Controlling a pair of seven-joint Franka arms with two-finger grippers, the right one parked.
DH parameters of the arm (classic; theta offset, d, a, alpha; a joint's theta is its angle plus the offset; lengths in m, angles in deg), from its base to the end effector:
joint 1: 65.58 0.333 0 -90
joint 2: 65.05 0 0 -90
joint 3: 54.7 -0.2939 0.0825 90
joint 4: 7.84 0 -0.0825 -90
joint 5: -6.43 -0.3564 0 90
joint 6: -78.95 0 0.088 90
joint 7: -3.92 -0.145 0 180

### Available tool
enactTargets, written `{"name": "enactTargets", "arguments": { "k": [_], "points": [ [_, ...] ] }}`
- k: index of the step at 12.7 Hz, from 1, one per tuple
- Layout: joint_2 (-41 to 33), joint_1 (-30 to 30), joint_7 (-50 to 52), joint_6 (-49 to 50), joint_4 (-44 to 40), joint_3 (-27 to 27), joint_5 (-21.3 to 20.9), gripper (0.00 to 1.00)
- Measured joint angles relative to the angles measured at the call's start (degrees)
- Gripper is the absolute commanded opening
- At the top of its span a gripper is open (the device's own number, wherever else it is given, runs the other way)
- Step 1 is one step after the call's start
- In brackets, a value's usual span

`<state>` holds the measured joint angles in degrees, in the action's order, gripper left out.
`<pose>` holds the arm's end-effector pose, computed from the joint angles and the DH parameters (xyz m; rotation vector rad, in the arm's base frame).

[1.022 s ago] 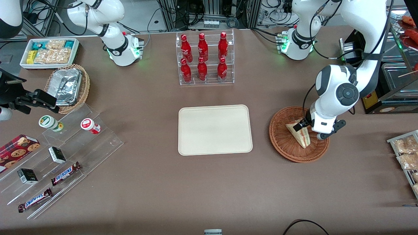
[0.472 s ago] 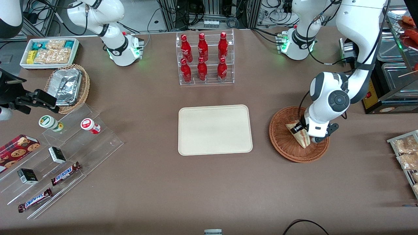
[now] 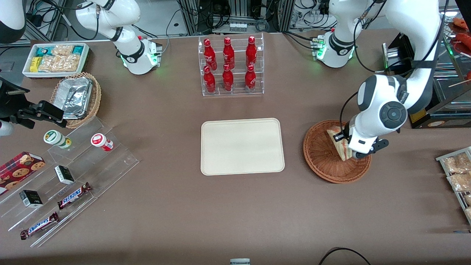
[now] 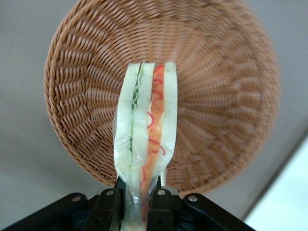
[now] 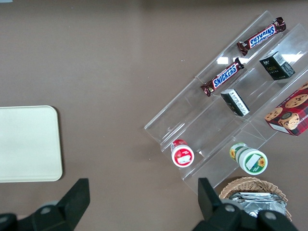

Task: Place sandwich from basket to tray
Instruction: 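Lift the sandwich and carry it with the left gripper over the cream tray, then lower the sandwich onto the tray and open the left gripper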

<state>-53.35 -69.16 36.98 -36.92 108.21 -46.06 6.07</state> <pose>0.5173 -0.1110 0.2923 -3.0212 -0.5503 0.3065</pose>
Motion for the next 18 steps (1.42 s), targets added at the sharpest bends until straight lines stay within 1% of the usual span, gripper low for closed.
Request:
{"name": "enactTargets", "arguments": {
  "k": [3, 6, 7, 8, 10, 11, 12, 15, 18],
  "points": [
    [1.1, -0.3, -0.2, 1.9, -4.4, 6.4, 0.0, 0.08],
    [5.4, -0.7, 0.3, 1.9, -8.8, 13.6, -0.2, 0.08],
    [7.0, -0.7, 2.2, 1.9, -10.4, 15.8, -1.0, 0.08],
    [8.9, -0.7, 5.6, 1.9, -12.2, 18.2, -3.3, 0.08],
    [13.6, -1.5, 14.3, 1.9, -16.4, 22.8, -10.2, 0.08],
    [15.9, -3.2, 17.9, 1.9, -18.7, 23.8, -12.4, 0.08],
    [18.2, -5.4, 20.7, 1.9, -21.0, 24.1, -13.5, 0.08],
    [23.9, -11.4, 26.7, 1.9, -26.8, 24.1, -14.1, 0.08],
    [28.8, -15.0, 30.0, 1.9, -31.6, 24.0, -15.5, 0.08]
  ]
}}
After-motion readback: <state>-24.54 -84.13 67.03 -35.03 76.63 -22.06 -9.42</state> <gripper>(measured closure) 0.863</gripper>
